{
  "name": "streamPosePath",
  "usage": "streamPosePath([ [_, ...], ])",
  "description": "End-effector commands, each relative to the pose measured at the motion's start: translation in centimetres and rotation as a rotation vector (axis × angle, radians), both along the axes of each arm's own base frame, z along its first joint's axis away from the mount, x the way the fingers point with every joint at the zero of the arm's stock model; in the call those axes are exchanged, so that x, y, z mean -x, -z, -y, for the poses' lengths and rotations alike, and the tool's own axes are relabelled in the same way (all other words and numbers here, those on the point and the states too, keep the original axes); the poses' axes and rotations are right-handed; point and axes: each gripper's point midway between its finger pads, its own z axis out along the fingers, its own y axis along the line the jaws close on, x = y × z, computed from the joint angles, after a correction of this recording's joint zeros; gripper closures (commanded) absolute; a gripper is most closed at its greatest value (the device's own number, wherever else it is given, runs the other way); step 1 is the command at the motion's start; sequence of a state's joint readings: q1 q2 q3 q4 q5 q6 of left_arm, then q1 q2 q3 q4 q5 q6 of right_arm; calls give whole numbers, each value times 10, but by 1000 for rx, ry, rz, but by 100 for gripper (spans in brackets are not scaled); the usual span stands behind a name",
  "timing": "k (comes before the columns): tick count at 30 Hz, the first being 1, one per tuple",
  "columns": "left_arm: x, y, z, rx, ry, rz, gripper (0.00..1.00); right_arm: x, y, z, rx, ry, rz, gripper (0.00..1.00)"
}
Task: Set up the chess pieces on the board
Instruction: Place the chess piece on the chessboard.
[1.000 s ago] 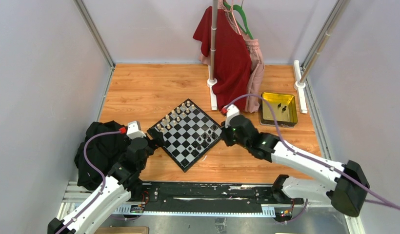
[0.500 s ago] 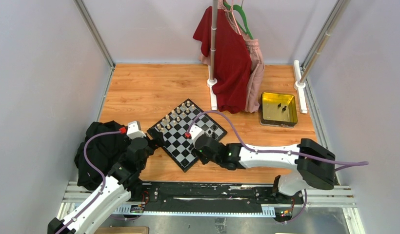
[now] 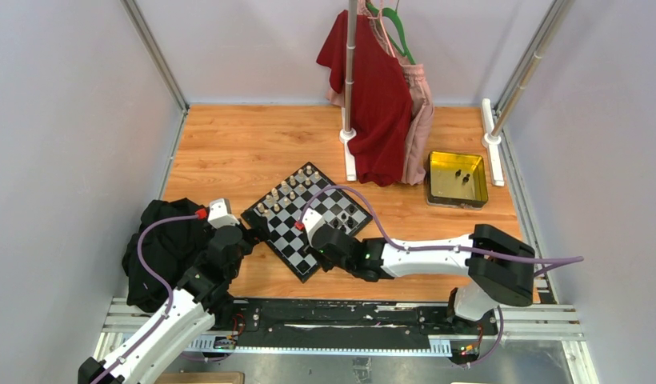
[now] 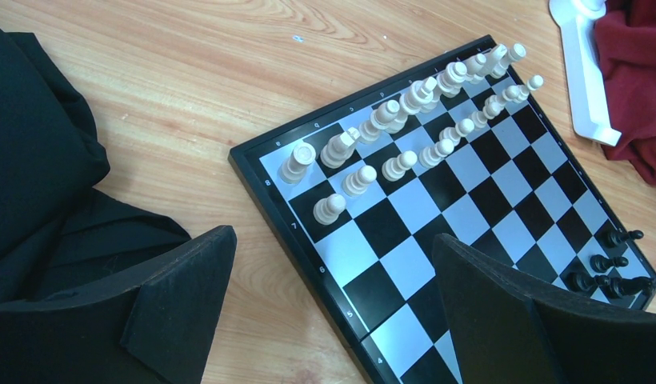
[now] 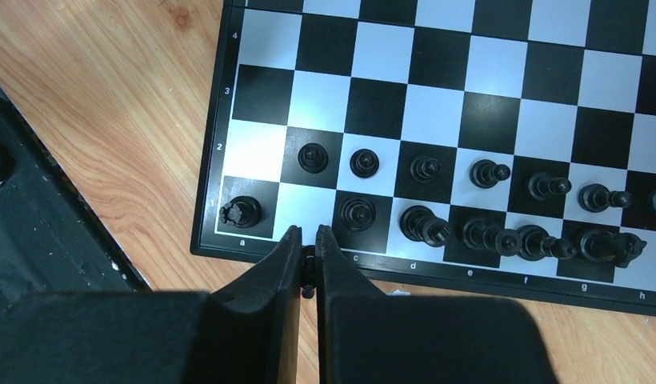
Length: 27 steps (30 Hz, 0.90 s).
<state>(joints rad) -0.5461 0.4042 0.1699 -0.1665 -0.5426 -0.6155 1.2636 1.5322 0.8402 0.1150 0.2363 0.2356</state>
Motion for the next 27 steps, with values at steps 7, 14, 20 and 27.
streamPosePath([
  [7, -2, -5, 0, -5, -1, 16, 0, -1, -4, -21, -19, -39, 38, 100],
  [14, -2, -5, 0, -5, 0, 16, 0, -1, 1, -27, -18, -58, 36, 100],
  [20, -2, -5, 1, -4, 1, 16, 0, 0, 6, -31, -11, -71, 34, 100],
  [27, -2, -5, 0, -4, 0, 17, 0, 0, 9, -33, -10, -81, 32, 100],
])
